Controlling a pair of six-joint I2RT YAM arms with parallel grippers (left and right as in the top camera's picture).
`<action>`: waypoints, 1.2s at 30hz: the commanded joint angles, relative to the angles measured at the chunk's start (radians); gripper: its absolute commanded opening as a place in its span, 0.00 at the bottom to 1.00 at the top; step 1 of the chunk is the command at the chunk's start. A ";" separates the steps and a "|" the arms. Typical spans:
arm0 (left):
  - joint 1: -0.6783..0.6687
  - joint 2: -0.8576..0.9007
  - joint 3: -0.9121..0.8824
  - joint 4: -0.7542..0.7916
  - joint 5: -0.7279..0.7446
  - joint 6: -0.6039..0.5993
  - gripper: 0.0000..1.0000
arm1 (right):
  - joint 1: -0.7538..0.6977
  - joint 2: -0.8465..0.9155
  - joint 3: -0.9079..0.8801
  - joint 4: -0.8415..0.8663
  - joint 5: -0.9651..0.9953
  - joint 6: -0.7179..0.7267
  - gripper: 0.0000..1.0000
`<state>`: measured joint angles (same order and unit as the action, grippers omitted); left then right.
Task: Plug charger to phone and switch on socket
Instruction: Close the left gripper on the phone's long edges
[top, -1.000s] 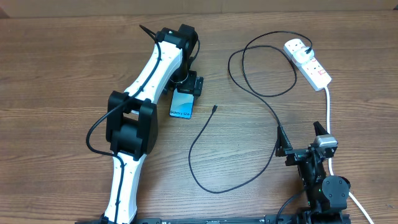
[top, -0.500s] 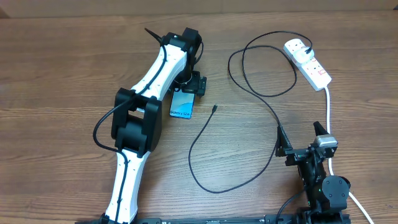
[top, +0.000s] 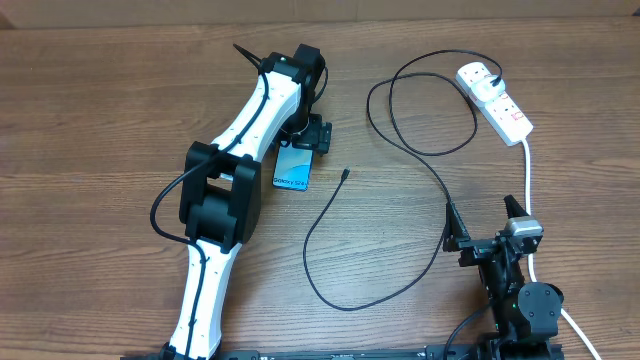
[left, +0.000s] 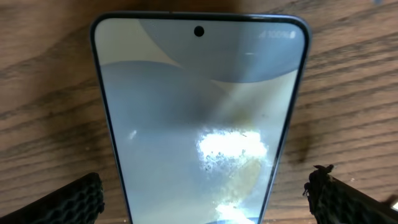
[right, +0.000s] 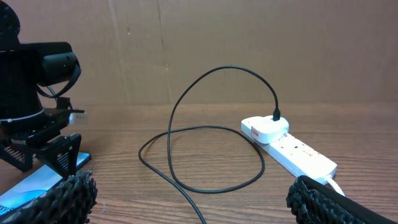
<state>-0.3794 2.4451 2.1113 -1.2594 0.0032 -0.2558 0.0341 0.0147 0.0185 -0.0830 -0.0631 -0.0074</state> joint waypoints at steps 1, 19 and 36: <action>0.000 0.041 0.016 -0.004 -0.006 -0.010 1.00 | -0.002 -0.011 -0.010 0.003 0.002 0.000 1.00; 0.023 0.042 0.002 -0.035 0.042 0.035 1.00 | -0.002 -0.011 -0.010 0.003 0.002 0.000 1.00; 0.019 0.042 -0.069 -0.018 0.040 0.026 0.87 | -0.002 -0.011 -0.010 0.003 0.002 0.000 1.00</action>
<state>-0.3584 2.4584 2.0819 -1.2785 0.0254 -0.2329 0.0341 0.0147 0.0185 -0.0830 -0.0631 -0.0074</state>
